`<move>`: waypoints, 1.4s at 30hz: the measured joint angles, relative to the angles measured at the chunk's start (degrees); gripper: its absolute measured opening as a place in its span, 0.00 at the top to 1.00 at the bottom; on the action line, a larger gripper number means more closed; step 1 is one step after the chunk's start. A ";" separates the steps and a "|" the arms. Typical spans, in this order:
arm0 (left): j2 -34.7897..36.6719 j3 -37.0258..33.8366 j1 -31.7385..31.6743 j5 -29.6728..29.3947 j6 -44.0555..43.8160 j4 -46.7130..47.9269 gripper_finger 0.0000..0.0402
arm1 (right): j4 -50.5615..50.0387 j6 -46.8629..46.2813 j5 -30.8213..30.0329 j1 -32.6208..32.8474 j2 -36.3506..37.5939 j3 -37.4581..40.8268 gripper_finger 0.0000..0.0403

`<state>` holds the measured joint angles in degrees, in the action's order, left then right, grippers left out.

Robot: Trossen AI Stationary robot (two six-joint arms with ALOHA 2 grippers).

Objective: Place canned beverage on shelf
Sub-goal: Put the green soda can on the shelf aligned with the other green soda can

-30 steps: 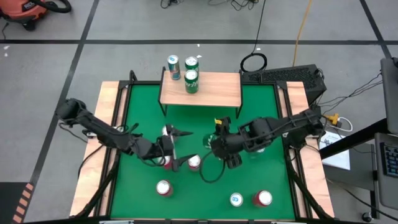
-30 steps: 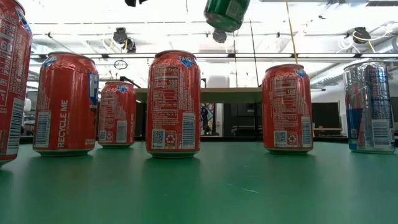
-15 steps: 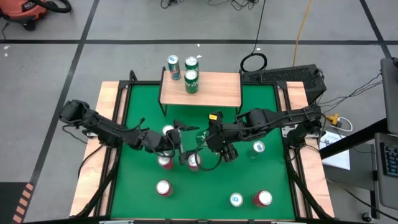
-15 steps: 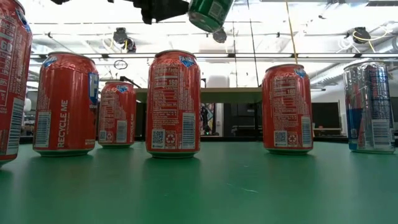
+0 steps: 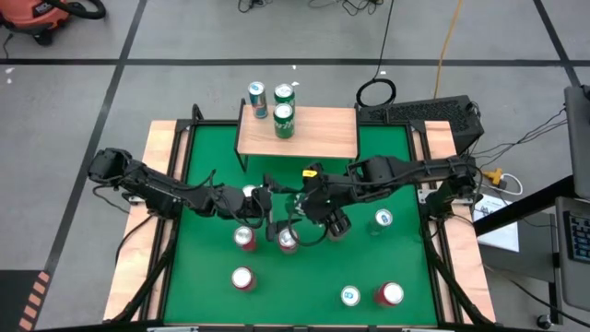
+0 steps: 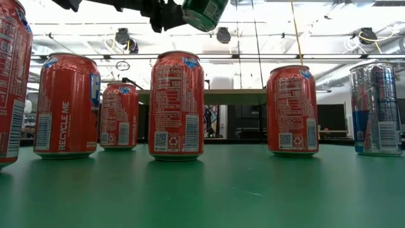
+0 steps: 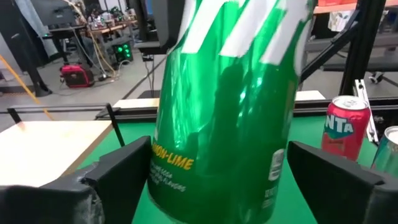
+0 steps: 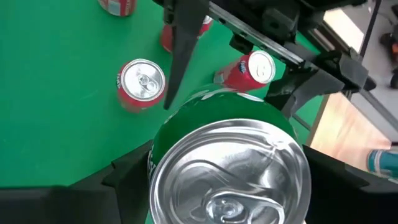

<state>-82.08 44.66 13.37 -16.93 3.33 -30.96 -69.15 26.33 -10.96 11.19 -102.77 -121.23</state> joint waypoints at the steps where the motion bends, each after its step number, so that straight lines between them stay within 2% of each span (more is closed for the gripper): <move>1: 0.00 0.00 0.00 0.00 -0.02 0.08 0.11 | 0.20 0.29 -0.02 0.03 -0.01 0.00 0.27; 8: 0.00 0.00 0.15 -0.37 -0.46 0.57 0.27 | 0.37 0.30 0.25 0.01 0.00 0.00 0.26; 13: 0.00 0.00 0.65 -0.57 -2.39 0.55 0.30 | 0.80 -3.12 0.15 -0.08 -0.01 -0.01 0.18; 18: -0.04 0.00 1.82 -3.05 -1.68 0.52 0.30 | -0.37 -11.17 -0.16 -0.11 0.04 -0.07 0.11; 25: -0.15 -0.11 5.27 -10.03 1.82 0.83 0.30 | -3.20 -26.68 -0.39 1.28 0.21 2.21 0.10; 28: 0.07 -0.11 7.39 -16.28 3.64 0.33 0.31 | -3.00 -32.31 -4.77 2.56 0.18 5.22 0.10; 32: 0.09 -0.11 10.49 -29.76 6.66 -0.34 0.31 | -0.86 -38.70 -12.29 4.22 0.56 10.88 0.10; 34: 0.11 -0.11 12.01 -36.99 7.75 -0.48 0.31 | 3.28 -41.07 -16.13 5.05 1.66 14.54 0.11; 37: 0.17 -0.11 13.93 -47.01 9.42 -0.59 0.31 | 14.72 -41.95 -21.18 6.28 5.43 22.01 0.12; 42: 0.17 -0.11 15.96 -58.42 10.79 -1.78 0.31 | 45.72 -37.07 -23.56 7.31 12.45 38.47 0.12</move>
<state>-81.91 44.56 29.33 -75.35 14.12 -32.74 -23.43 -10.74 -34.52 18.50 -90.33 -82.76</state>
